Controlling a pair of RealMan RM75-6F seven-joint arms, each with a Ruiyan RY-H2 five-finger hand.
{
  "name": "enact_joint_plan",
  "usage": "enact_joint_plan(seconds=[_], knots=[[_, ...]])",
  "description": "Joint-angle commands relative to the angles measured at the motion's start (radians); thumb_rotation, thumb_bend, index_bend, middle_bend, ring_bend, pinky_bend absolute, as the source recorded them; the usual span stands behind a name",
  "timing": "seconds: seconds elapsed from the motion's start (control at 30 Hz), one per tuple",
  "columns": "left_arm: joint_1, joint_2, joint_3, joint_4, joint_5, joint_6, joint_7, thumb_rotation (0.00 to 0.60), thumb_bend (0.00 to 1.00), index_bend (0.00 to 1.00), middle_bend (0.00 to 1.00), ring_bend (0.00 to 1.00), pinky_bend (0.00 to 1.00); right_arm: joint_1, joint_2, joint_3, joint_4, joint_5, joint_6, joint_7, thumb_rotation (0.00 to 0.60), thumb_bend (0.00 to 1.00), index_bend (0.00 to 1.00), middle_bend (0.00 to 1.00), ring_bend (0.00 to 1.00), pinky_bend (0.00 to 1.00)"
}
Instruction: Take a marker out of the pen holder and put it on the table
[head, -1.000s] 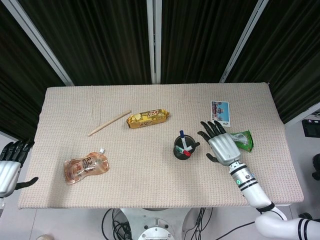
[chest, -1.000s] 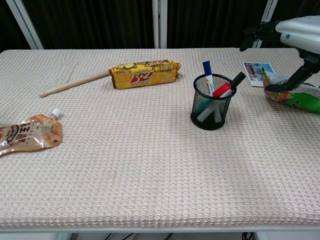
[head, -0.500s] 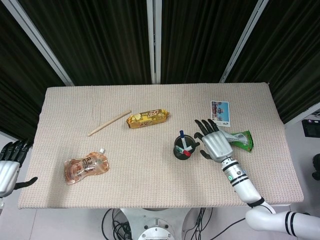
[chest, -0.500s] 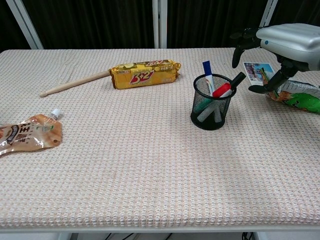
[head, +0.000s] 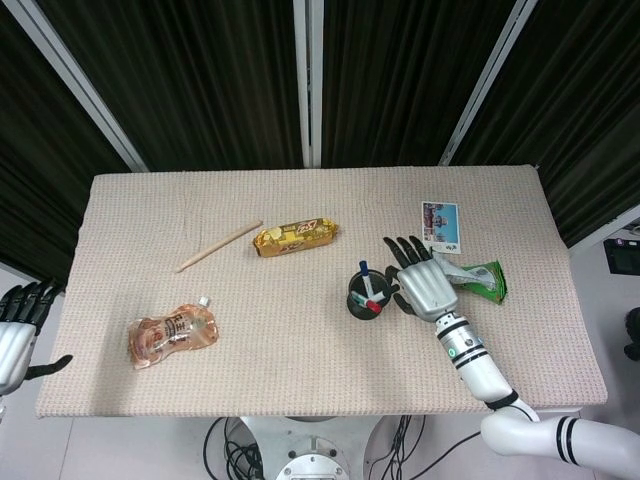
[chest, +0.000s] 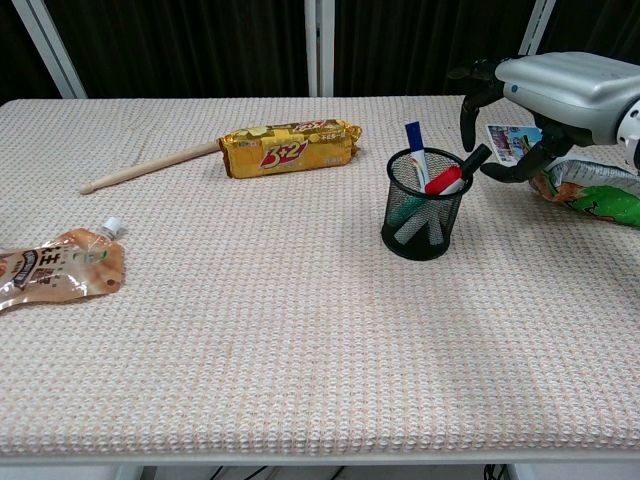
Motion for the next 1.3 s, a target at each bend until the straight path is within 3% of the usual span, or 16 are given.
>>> enact_joint_plan(seconds=[0.03, 0.53, 0.93, 1.1, 1.3], knots=[[0.000, 0.000, 0.000, 0.002, 0.000, 0.000, -0.003, 0.600, 0.09, 0.03, 0.00, 0.00, 0.00, 0.004, -0.006, -0.002, 0.004, 0.004, 0.004, -0.003, 0.600, 0.31, 0.50, 0.00, 0.00, 0.00], [0.003, 0.000, 0.001, 0.009, 0.001, 0.004, -0.018, 0.600, 0.09, 0.03, 0.00, 0.00, 0.00, -0.014, 0.038, -0.015, -0.055, -0.042, 0.069, 0.043, 0.600, 0.33, 0.64, 0.00, 0.00, 0.00], [0.004, 0.006, 0.003, -0.011, 0.009, 0.011, -0.005, 0.600, 0.09, 0.03, 0.00, 0.00, 0.00, -0.178, 0.310, -0.074, -0.245, -0.264, 0.279, 0.216, 0.600, 0.36, 0.68, 0.00, 0.00, 0.00], [0.004, 0.001, 0.004, -0.012, 0.007, 0.006, 0.003, 0.600, 0.09, 0.03, 0.00, 0.00, 0.00, -0.272, 0.371, -0.128, -0.226, -0.369, 0.391, 0.297, 0.600, 0.36, 0.69, 0.00, 0.00, 0.00], [0.000, -0.004, 0.006, -0.010, 0.004, -0.005, 0.005, 0.600, 0.09, 0.03, 0.00, 0.00, 0.00, -0.353, 0.332, -0.196, -0.119, -0.432, 0.446, 0.306, 0.600, 0.36, 0.71, 0.01, 0.00, 0.00]])
